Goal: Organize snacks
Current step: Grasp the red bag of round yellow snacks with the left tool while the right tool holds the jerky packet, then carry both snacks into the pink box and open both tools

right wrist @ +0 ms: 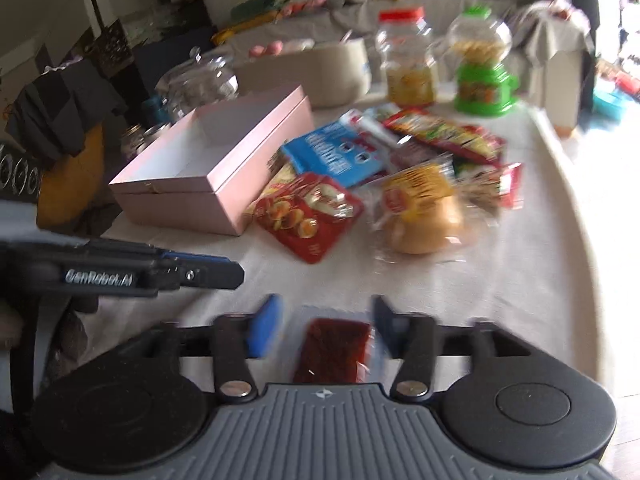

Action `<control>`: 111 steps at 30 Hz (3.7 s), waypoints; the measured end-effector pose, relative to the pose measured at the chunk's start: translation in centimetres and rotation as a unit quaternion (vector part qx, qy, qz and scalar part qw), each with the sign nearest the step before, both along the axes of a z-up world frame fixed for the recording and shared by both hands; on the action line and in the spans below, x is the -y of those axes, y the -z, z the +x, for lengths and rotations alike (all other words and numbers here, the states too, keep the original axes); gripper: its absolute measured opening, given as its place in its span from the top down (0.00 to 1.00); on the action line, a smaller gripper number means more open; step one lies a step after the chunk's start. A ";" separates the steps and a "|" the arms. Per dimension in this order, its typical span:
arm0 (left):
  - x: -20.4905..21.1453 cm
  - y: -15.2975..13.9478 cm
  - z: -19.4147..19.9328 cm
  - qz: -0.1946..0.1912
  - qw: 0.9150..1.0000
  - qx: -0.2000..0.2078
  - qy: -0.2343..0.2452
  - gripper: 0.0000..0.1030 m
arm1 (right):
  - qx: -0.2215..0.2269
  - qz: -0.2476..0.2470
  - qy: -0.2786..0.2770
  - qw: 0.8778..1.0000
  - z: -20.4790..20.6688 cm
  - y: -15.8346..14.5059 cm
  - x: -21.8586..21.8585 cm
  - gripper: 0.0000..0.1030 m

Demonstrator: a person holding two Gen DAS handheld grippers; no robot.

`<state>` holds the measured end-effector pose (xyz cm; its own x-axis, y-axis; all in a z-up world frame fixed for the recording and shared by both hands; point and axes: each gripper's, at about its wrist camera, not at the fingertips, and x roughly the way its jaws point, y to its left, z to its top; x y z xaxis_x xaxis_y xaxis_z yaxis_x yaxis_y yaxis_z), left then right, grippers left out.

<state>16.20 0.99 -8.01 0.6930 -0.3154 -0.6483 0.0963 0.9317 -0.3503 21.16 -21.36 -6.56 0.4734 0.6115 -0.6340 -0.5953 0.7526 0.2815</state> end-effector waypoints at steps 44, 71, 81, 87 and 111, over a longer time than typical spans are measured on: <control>6.9 -1.2 -1.6 0.249 0.938 0.006 0.241 0.76 | 0.003 0.082 0.097 0.992 -0.7 3.0 4.7 0.05; 5.3 -0.2 4.6 0.189 0.962 -0.014 0.197 0.29 | -0.004 0.092 0.089 0.992 -0.5 3.1 4.7 0.01; 5.9 0.5 5.4 0.190 0.964 0.003 0.185 0.31 | -0.008 0.100 0.087 0.991 -0.6 3.2 5.0 0.00; 5.2 0.0 3.2 0.184 0.970 0.018 0.158 0.46 | -0.011 0.106 0.084 0.991 -0.6 3.1 5.2 0.00; 2.7 1.2 5.1 0.062 0.994 0.030 0.085 0.79 | 0.026 -0.038 0.029 0.999 -1.1 2.3 1.8 0.00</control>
<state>21.34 -1.68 -9.25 0.6752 -0.3511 -0.6486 0.2731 0.9359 -0.2224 20.04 -23.17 -8.90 0.5397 0.5342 -0.6507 -0.5630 0.8036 0.1928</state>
